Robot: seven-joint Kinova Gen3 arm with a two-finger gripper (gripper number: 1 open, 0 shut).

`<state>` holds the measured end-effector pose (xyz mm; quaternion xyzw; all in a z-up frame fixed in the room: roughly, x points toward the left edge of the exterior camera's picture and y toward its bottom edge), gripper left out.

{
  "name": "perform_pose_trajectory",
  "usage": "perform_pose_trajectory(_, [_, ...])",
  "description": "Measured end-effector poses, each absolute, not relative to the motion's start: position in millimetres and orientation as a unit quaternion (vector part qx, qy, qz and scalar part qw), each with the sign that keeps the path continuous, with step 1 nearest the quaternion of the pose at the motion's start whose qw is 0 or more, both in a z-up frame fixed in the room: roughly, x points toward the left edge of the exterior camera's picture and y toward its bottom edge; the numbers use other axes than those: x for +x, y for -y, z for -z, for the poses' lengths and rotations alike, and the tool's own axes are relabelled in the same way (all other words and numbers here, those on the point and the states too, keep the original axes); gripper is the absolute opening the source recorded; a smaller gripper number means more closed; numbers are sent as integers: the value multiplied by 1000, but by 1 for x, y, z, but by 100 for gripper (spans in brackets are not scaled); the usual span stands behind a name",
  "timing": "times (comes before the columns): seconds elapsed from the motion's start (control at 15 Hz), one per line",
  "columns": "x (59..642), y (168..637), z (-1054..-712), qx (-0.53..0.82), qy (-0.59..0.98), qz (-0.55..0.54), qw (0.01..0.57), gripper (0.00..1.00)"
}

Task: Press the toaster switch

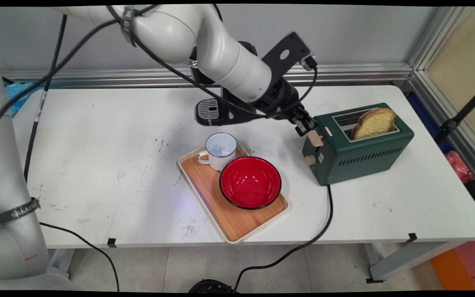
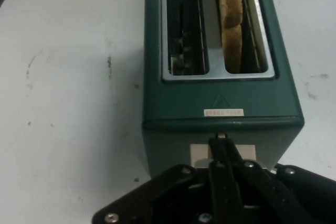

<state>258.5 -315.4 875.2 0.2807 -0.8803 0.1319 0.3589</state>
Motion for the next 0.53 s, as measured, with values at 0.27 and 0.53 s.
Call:
perform_pose_trajectory(0.27, [249, 319, -866, 284, 881, -134, 354, 0])
perform_pose_trajectory(0.53, [241, 322, -856, 287, 882, -133, 348, 0])
